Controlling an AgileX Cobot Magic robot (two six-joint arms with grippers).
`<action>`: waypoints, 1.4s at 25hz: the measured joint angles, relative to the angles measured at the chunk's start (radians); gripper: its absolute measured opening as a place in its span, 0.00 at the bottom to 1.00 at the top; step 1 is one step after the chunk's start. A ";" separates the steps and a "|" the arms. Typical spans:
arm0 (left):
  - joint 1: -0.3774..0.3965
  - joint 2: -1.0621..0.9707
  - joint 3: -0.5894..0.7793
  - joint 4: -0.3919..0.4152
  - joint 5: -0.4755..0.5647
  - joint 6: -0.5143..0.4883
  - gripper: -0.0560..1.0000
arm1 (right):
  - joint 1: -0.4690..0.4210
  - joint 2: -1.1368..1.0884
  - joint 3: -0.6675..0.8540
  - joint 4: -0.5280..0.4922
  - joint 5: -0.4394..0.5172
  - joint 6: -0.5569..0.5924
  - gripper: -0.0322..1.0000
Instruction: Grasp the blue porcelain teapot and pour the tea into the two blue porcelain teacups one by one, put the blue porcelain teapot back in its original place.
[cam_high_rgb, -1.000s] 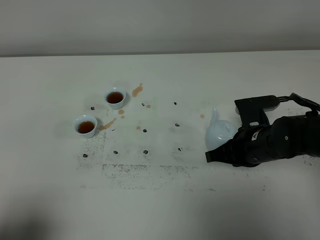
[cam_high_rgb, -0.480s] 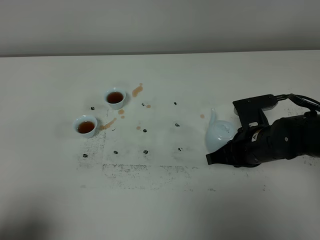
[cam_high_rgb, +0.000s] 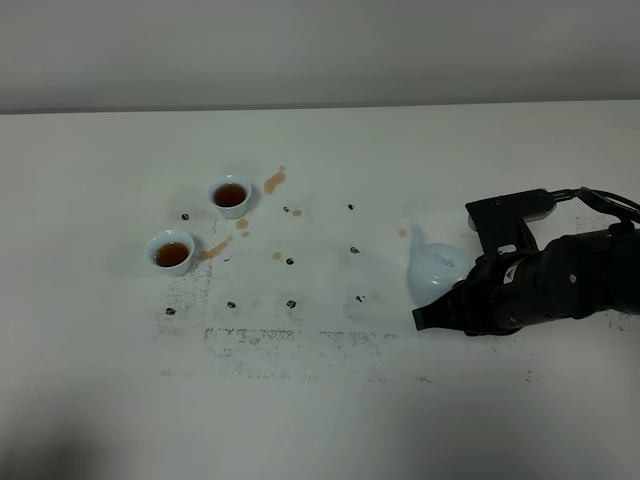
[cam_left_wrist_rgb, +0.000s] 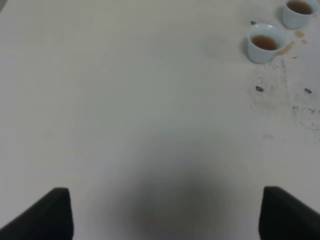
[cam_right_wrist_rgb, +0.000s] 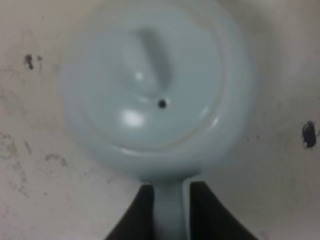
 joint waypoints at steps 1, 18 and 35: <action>0.000 0.000 0.000 0.000 0.000 0.000 0.74 | 0.000 0.000 0.000 0.000 0.000 0.000 0.21; 0.000 0.000 0.000 0.000 0.000 -0.001 0.74 | 0.000 -0.012 0.000 0.004 0.000 0.000 0.61; 0.000 0.000 0.000 0.000 0.000 -0.002 0.74 | -0.043 -0.230 -0.176 -0.077 0.373 0.018 0.59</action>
